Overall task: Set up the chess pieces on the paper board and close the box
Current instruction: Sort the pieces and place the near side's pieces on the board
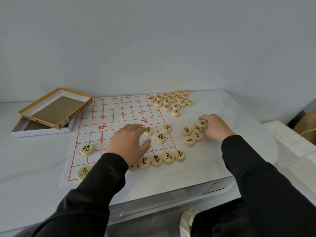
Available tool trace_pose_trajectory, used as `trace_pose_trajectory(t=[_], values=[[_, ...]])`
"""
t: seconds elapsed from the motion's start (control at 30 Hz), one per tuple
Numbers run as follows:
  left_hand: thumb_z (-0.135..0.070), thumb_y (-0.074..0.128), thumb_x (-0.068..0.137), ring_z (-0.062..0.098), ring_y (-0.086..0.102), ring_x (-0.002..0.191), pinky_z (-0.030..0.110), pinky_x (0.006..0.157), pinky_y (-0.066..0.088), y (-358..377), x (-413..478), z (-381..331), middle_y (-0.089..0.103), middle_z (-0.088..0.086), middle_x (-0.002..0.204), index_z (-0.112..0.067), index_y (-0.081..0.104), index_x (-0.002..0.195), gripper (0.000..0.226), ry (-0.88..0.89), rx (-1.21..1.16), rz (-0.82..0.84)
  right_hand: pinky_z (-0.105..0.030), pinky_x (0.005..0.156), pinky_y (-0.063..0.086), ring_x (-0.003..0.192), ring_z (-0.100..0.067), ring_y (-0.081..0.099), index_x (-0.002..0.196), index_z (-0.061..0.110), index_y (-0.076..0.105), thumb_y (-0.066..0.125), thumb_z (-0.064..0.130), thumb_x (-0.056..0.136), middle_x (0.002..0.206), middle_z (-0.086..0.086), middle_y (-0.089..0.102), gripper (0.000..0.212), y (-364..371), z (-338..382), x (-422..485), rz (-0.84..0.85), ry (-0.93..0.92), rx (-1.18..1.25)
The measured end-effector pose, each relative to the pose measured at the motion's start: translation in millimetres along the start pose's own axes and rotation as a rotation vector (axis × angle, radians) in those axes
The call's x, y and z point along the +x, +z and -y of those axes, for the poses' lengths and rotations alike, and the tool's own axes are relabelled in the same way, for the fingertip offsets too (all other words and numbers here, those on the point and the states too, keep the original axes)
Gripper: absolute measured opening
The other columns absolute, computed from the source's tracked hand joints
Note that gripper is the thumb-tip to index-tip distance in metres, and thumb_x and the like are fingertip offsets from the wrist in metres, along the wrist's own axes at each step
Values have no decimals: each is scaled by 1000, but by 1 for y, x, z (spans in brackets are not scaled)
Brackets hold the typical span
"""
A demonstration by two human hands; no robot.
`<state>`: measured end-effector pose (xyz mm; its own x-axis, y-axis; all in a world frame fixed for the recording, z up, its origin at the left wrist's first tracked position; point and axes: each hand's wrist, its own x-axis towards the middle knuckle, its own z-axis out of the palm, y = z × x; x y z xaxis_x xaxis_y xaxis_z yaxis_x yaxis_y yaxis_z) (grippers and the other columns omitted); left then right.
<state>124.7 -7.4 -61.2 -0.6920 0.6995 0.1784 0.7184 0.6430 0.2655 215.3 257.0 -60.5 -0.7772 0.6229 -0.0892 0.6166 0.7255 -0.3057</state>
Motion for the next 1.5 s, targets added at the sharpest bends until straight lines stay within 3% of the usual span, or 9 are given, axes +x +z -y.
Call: trace_pose_trajectory(t=[0.13,0.27,0.43,0.57,0.73,1.03,1.2,1.33,1.5], values=[[-42,43,93,11,38,128,27,103,34,-4,1,3,45,-8,141,-25,46,135,45,-16,2,-27,-34,92,44,115,-29,51,123,16,59,49,0,87,126,-10,52,41,8,3,2,-116,20,8],[-38,43,94,11,40,127,27,103,35,-14,3,15,47,-7,138,-24,48,133,42,-67,-15,-54,-37,91,43,113,-29,51,121,13,60,57,5,87,123,-11,57,36,5,18,3,-241,40,-9],[-30,43,96,15,43,126,30,103,35,-33,3,41,50,-4,137,-24,49,132,37,-234,-94,-75,-35,90,40,112,-28,48,122,12,59,57,3,87,119,-9,59,37,8,77,-1,-391,-148,45],[-28,44,96,18,47,123,30,100,38,-42,-1,65,51,-1,137,-24,50,131,36,-356,-112,-48,-31,97,39,113,-20,49,118,14,61,66,5,83,116,-2,61,37,29,135,-17,-304,-356,175],[-28,44,96,20,49,121,34,101,40,-49,-8,86,52,-1,136,-24,50,131,36,-448,-91,-16,-32,95,41,108,-18,49,115,16,61,64,7,84,114,0,62,33,50,188,-33,-150,-565,157],[-29,43,96,19,48,121,34,99,41,-54,-18,112,52,-2,135,-25,51,129,35,-510,-49,6,-32,91,45,103,-22,52,111,24,62,66,15,85,114,-4,56,28,76,231,-46,139,-692,30],[-29,43,96,20,49,121,35,101,41,-57,-22,116,52,-1,135,-24,51,129,35,-531,-59,12,-30,91,41,106,-18,48,110,18,65,64,17,87,110,-1,60,23,80,242,-51,11,-728,80],[-28,43,96,20,48,122,35,101,40,-57,-22,116,51,0,136,-24,50,130,35,-536,-65,27,-32,94,42,106,-19,49,114,21,61,65,20,87,115,-3,59,28,81,239,-51,114,-693,30],[-29,44,96,20,47,123,34,101,40,-53,-19,112,50,0,136,-23,50,130,35,-529,-72,31,-28,101,33,120,-17,44,124,20,57,61,14,89,125,-1,55,36,73,234,-52,25,-688,177]])
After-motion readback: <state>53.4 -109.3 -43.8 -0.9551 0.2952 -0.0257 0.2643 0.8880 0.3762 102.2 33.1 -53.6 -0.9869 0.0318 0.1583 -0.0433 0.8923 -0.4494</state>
